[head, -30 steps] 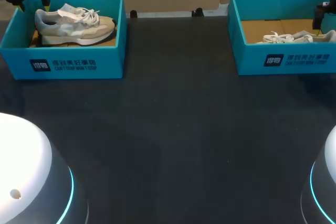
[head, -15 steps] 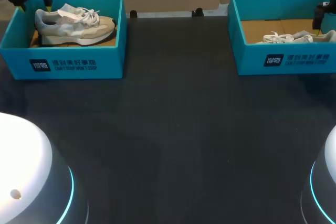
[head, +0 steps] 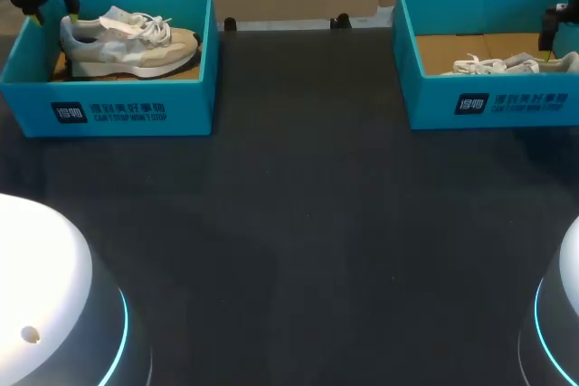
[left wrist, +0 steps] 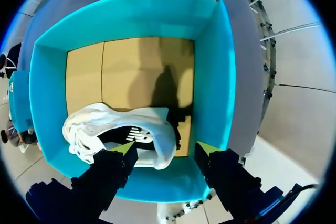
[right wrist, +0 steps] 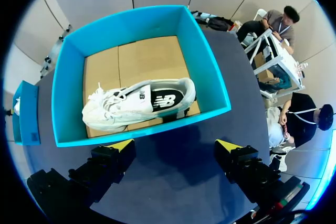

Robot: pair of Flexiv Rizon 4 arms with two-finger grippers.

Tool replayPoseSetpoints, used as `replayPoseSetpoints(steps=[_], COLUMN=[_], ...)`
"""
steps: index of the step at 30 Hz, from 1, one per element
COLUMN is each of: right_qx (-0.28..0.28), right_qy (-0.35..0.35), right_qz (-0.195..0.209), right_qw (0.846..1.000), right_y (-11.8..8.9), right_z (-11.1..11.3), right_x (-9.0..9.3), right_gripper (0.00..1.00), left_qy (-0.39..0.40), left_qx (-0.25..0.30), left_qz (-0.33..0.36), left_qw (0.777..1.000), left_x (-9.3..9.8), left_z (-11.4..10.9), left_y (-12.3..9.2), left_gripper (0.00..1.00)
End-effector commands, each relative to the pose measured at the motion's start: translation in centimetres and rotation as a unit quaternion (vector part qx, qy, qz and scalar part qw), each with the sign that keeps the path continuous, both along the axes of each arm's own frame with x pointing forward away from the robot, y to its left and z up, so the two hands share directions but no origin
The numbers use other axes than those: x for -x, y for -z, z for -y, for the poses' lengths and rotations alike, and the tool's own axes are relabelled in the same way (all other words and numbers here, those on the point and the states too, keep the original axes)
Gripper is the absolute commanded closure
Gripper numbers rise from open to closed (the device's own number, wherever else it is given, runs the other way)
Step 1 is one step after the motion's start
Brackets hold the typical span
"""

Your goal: Take the shoe out of the shoebox, open the shoe tongue, remove and reinsert the insole, then place the shoe into the shoebox

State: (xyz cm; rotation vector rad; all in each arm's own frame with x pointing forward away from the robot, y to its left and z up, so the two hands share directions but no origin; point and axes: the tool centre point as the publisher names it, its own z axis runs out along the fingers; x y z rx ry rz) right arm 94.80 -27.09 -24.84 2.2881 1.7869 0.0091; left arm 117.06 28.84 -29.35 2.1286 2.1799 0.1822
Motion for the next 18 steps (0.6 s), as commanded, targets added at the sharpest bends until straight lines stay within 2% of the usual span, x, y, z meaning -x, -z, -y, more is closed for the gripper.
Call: replayPoseSetpoints(steps=[1, 7, 18], right_qx=[0.000, 0.000, 0.000], right_qy=[0.000, 0.000, 0.000], right_qz=[0.000, 0.000, 0.000], right_qw=[1.000, 1.000, 1.000], right_y=[0.0, 0.0, 0.0], right_z=[0.0, 0.0, 0.0], right_x=[0.0, 0.0, 0.0], right_gripper=[0.00, 0.00, 0.00], left_qy=[0.005, 0.008, 0.032], left_qx=[-0.002, -0.003, -0.009], left_qz=[-0.004, -0.007, -0.019], left_qw=[1.000, 1.000, 0.999], left_x=[-0.6, -1.1, -3.1], left_z=[-0.5, -0.6, -0.3], left_y=[0.2, 0.7, 3.1], left_gripper=[0.41, 0.51, 0.58])
